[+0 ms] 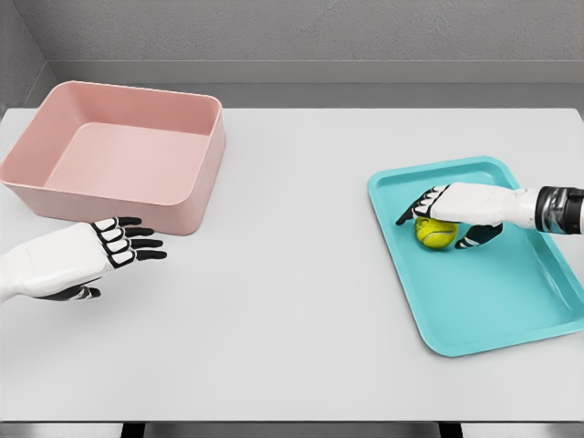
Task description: Put the tennis from the blue tray into the pink basket with both arms
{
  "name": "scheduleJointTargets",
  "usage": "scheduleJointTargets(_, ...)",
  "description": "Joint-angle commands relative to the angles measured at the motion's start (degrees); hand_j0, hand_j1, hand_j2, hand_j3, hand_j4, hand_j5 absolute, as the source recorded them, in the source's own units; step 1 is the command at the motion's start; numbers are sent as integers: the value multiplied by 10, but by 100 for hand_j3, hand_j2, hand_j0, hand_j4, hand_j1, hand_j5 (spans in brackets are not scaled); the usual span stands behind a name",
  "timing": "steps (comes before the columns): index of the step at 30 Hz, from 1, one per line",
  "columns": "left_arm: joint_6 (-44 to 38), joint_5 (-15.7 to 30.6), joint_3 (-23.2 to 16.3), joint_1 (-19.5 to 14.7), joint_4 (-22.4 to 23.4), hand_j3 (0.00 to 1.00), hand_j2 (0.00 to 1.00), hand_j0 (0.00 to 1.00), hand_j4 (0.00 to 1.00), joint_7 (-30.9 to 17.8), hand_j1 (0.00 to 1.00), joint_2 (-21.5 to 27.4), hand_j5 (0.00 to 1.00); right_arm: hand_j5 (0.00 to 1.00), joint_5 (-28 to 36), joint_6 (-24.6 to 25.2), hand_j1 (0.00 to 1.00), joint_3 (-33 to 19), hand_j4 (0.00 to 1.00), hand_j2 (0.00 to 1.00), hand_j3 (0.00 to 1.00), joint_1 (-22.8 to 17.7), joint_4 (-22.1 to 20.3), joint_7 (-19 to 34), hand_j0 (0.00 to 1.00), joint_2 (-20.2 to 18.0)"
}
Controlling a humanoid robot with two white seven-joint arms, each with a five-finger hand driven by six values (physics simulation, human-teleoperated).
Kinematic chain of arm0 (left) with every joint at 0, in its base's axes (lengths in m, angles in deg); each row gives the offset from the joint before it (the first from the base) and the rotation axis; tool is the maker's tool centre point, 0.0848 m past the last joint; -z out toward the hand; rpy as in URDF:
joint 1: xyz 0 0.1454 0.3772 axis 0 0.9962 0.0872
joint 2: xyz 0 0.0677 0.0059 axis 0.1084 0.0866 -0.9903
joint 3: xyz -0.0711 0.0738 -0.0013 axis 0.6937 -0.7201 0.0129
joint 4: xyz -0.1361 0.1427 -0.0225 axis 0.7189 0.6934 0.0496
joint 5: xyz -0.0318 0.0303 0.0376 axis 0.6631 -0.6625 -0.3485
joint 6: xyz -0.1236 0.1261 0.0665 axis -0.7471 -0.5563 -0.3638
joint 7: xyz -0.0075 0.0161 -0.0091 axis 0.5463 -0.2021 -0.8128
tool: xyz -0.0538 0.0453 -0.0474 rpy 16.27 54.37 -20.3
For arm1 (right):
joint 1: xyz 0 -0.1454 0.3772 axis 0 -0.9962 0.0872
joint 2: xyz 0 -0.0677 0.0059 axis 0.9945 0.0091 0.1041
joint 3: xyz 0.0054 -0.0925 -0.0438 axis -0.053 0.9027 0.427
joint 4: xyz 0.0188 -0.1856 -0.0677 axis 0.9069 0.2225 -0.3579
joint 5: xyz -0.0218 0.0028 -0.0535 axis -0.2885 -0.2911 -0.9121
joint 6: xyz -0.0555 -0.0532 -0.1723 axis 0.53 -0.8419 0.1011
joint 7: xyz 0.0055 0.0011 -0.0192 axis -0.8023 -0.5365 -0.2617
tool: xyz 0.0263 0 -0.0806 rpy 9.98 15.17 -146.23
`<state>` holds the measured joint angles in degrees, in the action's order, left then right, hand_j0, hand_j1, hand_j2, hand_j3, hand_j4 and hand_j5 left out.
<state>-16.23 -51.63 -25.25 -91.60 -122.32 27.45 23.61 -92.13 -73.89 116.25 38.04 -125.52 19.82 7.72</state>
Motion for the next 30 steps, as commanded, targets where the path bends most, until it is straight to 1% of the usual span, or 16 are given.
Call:
scheduleJointTargets(1, 0, 4, 0, 0, 0, 100, 100, 100, 100, 0, 100, 1, 100, 85, 3, 1, 85, 0, 85, 85, 85, 0, 0, 0, 85, 0)
scheduleJointTargets(8, 0, 4, 0, 0, 0, 100, 100, 100, 100, 0, 100, 1, 100, 77, 4, 1, 77, 6, 77, 77, 77, 0, 0, -1, 77, 3)
scheduleJointTargets(11, 0, 4, 0, 0, 0, 100, 100, 100, 100, -1, 100, 2, 100, 71, 4, 1, 71, 6, 71, 71, 71, 0, 0, -1, 71, 3)
scheduleJointTargets(15, 0, 4, 0, 0, 1, 100, 100, 100, 100, -1, 100, 2, 100, 66, 5, 1, 66, 5, 66, 66, 66, 0, 9, 0, 66, 3)
scheduleJointTargets(19, 0, 4, 0, 0, 0, 100, 100, 100, 100, -1, 100, 2, 100, 59, 10, 1, 59, 5, 59, 59, 59, 1, 9, -1, 59, 3)
scheduleJointTargets(22, 0, 4, 0, 0, 0, 100, 100, 100, 100, -1, 100, 3, 100, 56, 14, 1, 56, 4, 56, 56, 56, 2, 8, -1, 56, 3)
scheduleJointTargets(30, 0, 4, 1, 0, 0, 100, 100, 100, 100, -1, 100, 3, 100, 56, 38, 1, 56, -5, 56, 56, 56, 14, 8, 0, 56, 0)
